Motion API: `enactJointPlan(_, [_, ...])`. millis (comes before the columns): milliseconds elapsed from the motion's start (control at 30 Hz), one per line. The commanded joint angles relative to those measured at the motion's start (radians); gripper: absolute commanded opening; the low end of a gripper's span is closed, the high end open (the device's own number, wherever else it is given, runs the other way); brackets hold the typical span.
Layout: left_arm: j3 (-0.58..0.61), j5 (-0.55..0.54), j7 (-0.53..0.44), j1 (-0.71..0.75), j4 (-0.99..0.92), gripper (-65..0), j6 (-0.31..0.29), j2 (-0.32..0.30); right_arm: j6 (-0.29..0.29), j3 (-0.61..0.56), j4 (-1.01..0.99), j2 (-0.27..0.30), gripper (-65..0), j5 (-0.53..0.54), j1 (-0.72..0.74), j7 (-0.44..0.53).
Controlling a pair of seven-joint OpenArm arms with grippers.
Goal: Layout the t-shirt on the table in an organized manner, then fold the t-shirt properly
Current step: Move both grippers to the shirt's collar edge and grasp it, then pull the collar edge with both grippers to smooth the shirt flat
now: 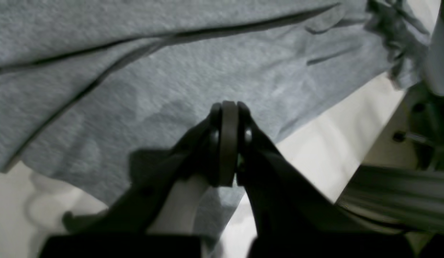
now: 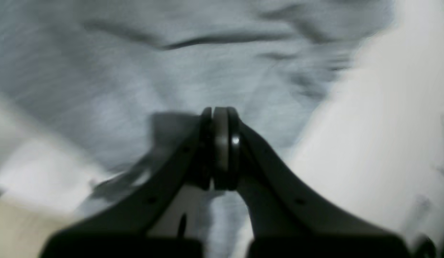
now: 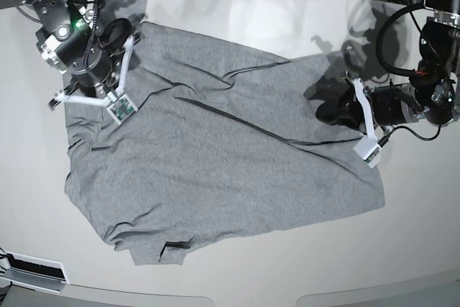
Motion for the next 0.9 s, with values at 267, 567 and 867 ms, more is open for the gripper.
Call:
enactJointPlan(267, [0.157, 0.201, -0.240, -0.023, -0.060, -65.0, -0.008, -0.014, 0.348, 0.003, 0.016, -0.035, -65.0, 0.285, -0.028, 0.076])
enactJointPlan(567, [0.257, 0.363, -0.399, -0.081, -0.230, -65.0, -0.008, 0.000, 0.309, 0.003, -0.158, -0.155, -65.0, 0.195, 0.008, 0.187])
enactJointPlan(867, [0.257, 0.369, -0.399, -0.129, -0.296, -65.0, -0.008, 0.044, 0.460, 0.003, -0.272, -0.307, -65.0, 0.204, 0.075, 0.183])
